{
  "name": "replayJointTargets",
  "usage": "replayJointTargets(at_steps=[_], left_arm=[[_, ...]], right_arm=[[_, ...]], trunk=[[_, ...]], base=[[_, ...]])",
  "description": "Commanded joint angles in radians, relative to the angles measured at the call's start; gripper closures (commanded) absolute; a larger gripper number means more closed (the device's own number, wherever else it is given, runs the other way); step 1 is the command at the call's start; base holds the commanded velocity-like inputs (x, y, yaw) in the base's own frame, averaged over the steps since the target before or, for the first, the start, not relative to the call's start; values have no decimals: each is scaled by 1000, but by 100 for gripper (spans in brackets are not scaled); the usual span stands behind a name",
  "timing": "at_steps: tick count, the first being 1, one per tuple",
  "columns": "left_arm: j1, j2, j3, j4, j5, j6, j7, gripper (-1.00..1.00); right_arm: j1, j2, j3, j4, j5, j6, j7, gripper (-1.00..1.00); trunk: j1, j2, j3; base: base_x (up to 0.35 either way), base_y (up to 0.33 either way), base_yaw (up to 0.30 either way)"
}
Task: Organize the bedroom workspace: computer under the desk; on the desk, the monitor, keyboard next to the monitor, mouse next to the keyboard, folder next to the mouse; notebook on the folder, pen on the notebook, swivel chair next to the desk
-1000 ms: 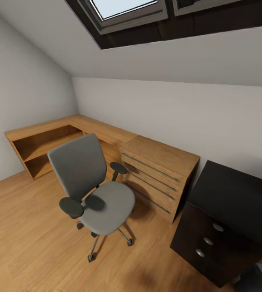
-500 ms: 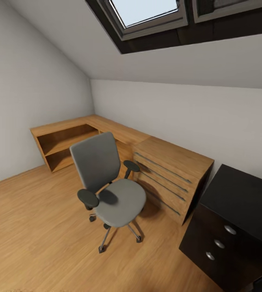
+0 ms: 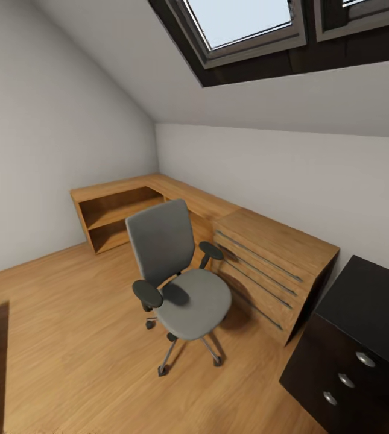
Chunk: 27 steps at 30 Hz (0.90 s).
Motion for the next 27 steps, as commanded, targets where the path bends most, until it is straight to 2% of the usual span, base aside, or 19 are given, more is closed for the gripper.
replayJointTargets(at_steps=[1, 8, 11, 15, 21, 27], left_arm=[[-1, 0, -8, 0, 2, -2, 9, -100], [-1, -2, -8, 0, 10, 4, 12, -100], [-1, -4, -8, -1, 65, 15, 9, -100], [-1, -5, -8, -3, 95, 22, 6, -100], [-1, -5, -8, -3, 100, 21, 5, -100], [-1, -5, -8, -4, 100, 19, 1, -100]], right_arm=[[0, 0, 8, -1, -5, 8, -6, -100], [0, 0, 8, -3, -5, 25, -6, -100], [0, 0, 8, -3, -6, 29, -6, -100], [0, 3, 7, -4, -8, 37, -6, -100], [0, 20, 5, -5, -8, 76, -6, -100], [0, 21, 4, -4, -8, 82, -6, -100]], trunk=[[-4, 7, 3], [-31, 56, 27], [-42, 77, 36], [-58, 105, 49], [-81, 147, 68], [-81, 147, 68]], base=[[0, 0, 166], [0, 0, 47], [0, 0, 138], [0, 0, 242], [0, 0, 274], [0, 0, 278]])
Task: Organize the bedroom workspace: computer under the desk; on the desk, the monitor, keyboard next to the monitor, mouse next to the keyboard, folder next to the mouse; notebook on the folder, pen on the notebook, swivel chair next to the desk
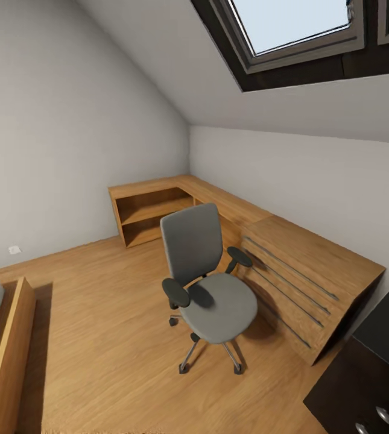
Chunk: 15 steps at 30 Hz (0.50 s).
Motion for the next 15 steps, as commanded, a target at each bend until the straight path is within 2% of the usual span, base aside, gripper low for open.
replayJointTargets(at_steps=[1, 15], left_arm=[[-1, 1, -9, 0, 1, -3, 8, -100], [-1, 1, -15, 1, -7, -9, 5, -100]], right_arm=[[0, 0, 9, 0, -4, -1, -6, -100], [0, -1, 13, 1, 2, -2, -6, -100]], trunk=[[0, -1, -1], [0, -1, -1]], base=[[0, 0, 278], [0, 0, 280]])
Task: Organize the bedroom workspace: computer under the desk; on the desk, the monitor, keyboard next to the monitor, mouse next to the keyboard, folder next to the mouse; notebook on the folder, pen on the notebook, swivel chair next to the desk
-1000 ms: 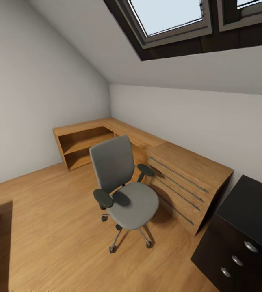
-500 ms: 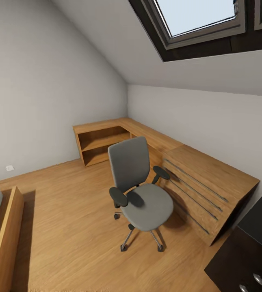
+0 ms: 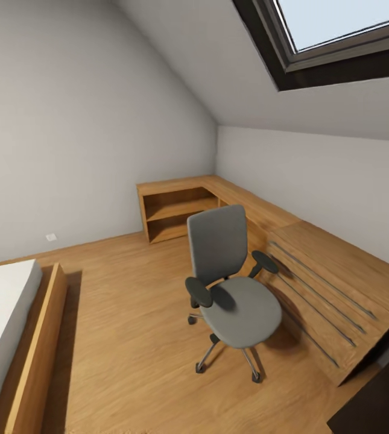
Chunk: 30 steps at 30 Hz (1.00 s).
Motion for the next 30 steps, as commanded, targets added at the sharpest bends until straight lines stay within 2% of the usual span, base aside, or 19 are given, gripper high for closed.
replayJointTargets(at_steps=[1, 10, 13, 14, 15, 16, 17, 18, 19, 21, 24, 30], left_arm=[[-1, 1, -9, 0, 1, -2, 9, -100], [-1, 1, -12, -2, -2, -2, 7, -100], [-1, 1, -13, -47, -17, -39, 10, -100], [-1, 6, -13, -111, -36, -50, 13, -100], [0, 14, -11, -183, -59, -17, 15, -100], [0, 34, -9, -277, -75, 124, 18, -100], [0, 41, -8, -324, -79, 221, 20, -100], [-1, 46, -7, -401, -83, 374, 21, -100], [-1, 47, -7, -422, -84, 415, 22, -100], [-7, 50, -7, -485, -87, 543, 22, -100], [-25, 51, -6, -498, -86, 587, 22, -100], [-35, 50, -8, -462, -90, 595, 12, -100]], right_arm=[[0, 0, 9, 0, -4, -1, -6, -100], [0, -3, 8, 0, -4, -3, -7, -100], [0, -4, 6, 0, -6, -2, -7, -100], [0, -4, 5, 0, -6, -2, -7, -100], [0, -5, 4, 0, -7, -2, -7, -100], [0, -5, 2, -1, -10, -1, -7, -100], [0, -5, 1, -3, -11, -1, -7, -100], [0, -7, -1, -12, -11, -4, -8, -100], [0, -7, -1, -16, -10, -5, -8, -100], [-4, -9, -2, -55, -8, -6, -9, -100], [-26, -8, -2, -87, -8, -4, -12, -100], [-81, -6, -2, -99, -14, -1, -14, -100]], trunk=[[0, -1, -1], [0, -1, -1], [0, -1, -1], [0, -1, -1], [0, -1, -1], [0, -1, -1], [0, -1, -1], [0, -1, -1], [0, -1, -1], [0, -1, -1], [0, -1, -1], [0, -1, -1]], base=[[0, 0, 282], [0, 0, 282], [0, 0, 282], [0, 0, 282], [0, 0, 282], [0, 0, 282], [0, 0, 282], [0, 0, 282], [0, 0, 282], [0, 0, 282], [0, 0, 282], [0, 0, 282]])
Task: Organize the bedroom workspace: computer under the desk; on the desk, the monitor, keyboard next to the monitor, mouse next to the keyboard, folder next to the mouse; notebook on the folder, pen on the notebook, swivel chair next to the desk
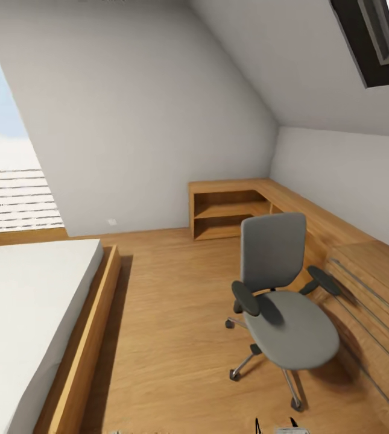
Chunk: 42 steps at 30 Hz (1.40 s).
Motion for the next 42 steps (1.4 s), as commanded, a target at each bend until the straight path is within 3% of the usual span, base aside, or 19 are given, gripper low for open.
replayJointTargets(at_steps=[1, 2, 7, 11, 24, 42], left_arm=[[-1, 1, -9, 2, 9, -7, 7, -100], [-2, 1, -9, 4, 9, -12, 7, -100], [-2, -33, -58, 122, 9, -163, 5, -100], [-2, -44, -70, 149, 8, -204, 5, -100], [-2, -48, -75, 157, 7, -223, 7, -100], [-2, -48, -76, 159, 9, -224, 10, -100]], right_arm=[[-2, 1, 8, 1, -5, -2, -7, -100], [-4, 2, 8, 3, -6, -2, -7, -100], [-7, -5, 4, 53, -21, -4, -5, -100], [-8, -5, 5, 62, -27, -4, -4, -100], [-8, -5, 7, 66, -28, -3, -5, -100], [-8, 0, 9, 66, -25, -3, -3, -100]], trunk=[[0, -1, -1], [0, -1, -1], [0, -1, -1], [0, -1, -1], [0, -1, -1], [0, -1, -1]], base=[[0, 0, 282], [0, 0, 282], [0, 0, 244], [117, 0, 90], [232, 144, -147], [150, 112, -9]])
